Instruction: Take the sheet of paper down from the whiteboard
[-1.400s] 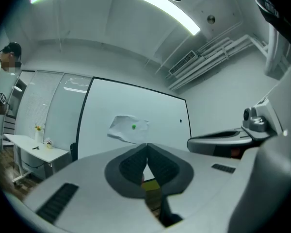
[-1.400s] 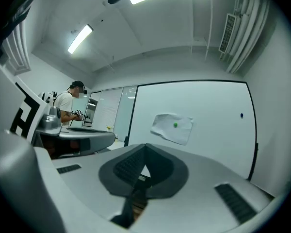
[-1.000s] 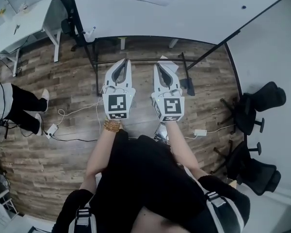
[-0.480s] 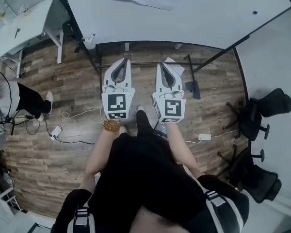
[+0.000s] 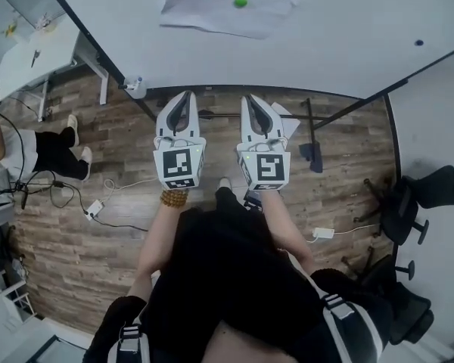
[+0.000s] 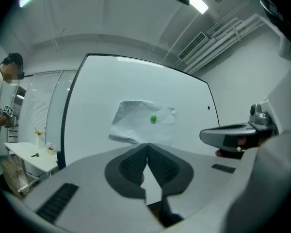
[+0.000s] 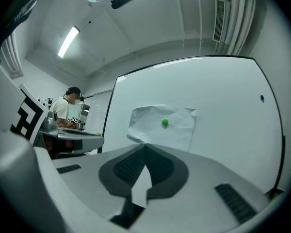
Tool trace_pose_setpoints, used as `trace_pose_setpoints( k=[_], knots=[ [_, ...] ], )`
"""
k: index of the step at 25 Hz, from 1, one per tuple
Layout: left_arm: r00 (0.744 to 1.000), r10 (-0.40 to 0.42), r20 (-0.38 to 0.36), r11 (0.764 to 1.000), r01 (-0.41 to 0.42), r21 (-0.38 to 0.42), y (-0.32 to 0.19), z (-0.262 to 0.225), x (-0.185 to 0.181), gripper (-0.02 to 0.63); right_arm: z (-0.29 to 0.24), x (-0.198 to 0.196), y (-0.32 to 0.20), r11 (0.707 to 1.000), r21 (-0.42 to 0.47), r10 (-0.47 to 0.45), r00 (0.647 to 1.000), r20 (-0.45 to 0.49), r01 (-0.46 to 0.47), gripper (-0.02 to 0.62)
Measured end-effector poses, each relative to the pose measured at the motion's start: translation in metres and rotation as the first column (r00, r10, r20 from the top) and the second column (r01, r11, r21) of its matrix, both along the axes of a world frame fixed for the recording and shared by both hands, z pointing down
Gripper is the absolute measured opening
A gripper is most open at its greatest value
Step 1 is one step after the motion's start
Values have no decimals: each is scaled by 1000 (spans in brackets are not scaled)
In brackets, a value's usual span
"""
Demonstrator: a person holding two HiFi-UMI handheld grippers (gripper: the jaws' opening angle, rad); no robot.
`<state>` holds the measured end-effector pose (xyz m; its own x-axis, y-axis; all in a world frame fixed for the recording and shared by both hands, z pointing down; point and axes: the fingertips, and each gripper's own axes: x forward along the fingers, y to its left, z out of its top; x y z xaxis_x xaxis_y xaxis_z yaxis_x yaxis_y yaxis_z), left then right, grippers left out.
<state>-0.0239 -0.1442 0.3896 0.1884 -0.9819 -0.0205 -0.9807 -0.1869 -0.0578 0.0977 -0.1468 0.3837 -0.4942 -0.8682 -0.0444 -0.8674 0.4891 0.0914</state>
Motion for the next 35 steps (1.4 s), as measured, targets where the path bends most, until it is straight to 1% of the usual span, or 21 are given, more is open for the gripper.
trace_pose_setpoints(
  k=[3,6,10,12,15,22,24,26,30,35],
  knots=[
    [1000,-11,7,1000,11,-1,-14,-1,8,12,-2,13,-20,1000,6,-1,1000,5,1,-2],
    [1000,-26,6,1000,26,-3,-27,3,1,12,-2,16,-36,1000,10,6,1000,-9,-6,-2],
    [999,-23,-28,1000,24,8,-44,3,-6,12,-9,17,-47,999,38,17,999,-48,-15,-2],
    [999,-12,-40,1000,13,14,-54,2,-11,12,-14,14,-54,998,56,24,997,-69,-20,-2],
    [999,15,-38,999,-14,29,-65,-4,-16,12,-21,6,-64,997,77,36,995,-93,-29,-2],
    [996,72,-50,996,-69,63,-87,-18,-30,12,-35,-14,-82,992,117,70,989,-130,-55,-2],
    [995,82,-56,995,-78,68,-93,-20,-34,12,-37,-20,-86,990,125,76,985,-157,-57,-2],
    [994,91,-62,994,-87,74,-100,-21,-38,12,-38,-23,-93,990,127,87,981,-174,-66,-2],
    [992,98,-73,992,-92,81,-113,-23,-46,12,-45,-26,-106,983,160,122,971,-204,-90,-2],
    [992,100,-75,992,-93,87,-125,-25,-57,12,-54,-23,-125,973,184,174,961,-213,-136,-2]
  ],
)
